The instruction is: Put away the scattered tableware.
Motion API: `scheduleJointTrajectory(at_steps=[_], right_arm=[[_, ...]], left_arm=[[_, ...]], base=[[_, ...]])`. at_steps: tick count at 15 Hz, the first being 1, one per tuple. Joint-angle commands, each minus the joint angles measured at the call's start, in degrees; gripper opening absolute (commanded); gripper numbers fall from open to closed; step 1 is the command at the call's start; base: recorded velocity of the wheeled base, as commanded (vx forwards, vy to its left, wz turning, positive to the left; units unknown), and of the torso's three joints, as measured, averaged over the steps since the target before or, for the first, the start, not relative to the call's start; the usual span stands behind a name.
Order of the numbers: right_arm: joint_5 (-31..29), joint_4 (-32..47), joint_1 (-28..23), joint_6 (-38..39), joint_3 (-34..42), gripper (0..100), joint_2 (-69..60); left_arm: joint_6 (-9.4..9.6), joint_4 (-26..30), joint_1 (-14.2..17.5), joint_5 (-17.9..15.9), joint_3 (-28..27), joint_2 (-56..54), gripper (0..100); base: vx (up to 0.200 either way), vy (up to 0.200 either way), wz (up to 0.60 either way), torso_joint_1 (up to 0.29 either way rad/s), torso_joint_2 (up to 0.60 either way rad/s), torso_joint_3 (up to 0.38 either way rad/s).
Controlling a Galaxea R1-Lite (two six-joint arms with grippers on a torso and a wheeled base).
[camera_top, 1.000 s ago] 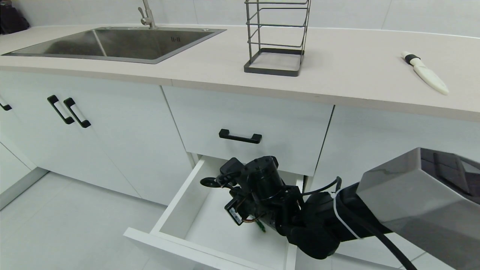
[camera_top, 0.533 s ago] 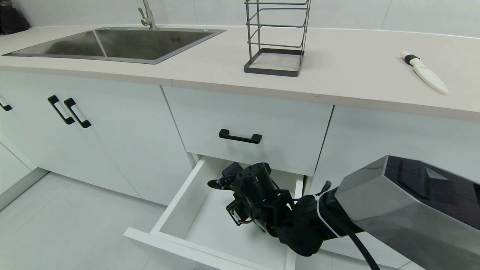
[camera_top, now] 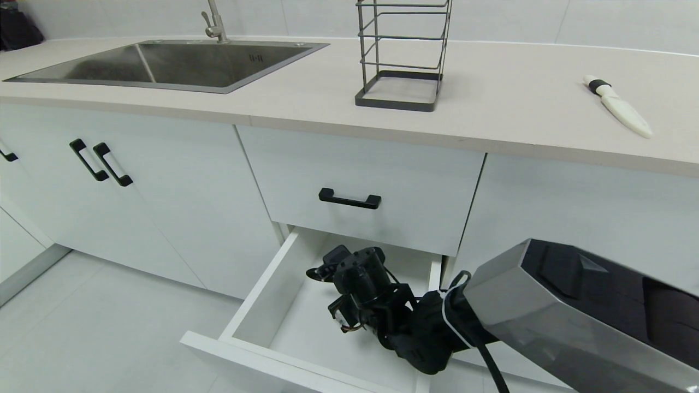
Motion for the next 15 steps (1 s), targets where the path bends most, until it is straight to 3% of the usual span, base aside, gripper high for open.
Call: scheduleJointTrajectory(at_steps=[1,15], right_arm=[[0.0,0.0,0.0,0.0,-0.4,0,1.6],[-2.6,2.5,-0.2,2.8,-7.0,0,7.8]], left_arm=[[-0.02,0.0,0.0,0.0,0.0,0.0,100],[-0.02,0.0,0.0,0.0,0.0,0.0,100]], base=[[0.000,0.000,0.00,0.000,0.00,0.000],[0.000,0.000,0.00,0.000,0.00,0.000]])
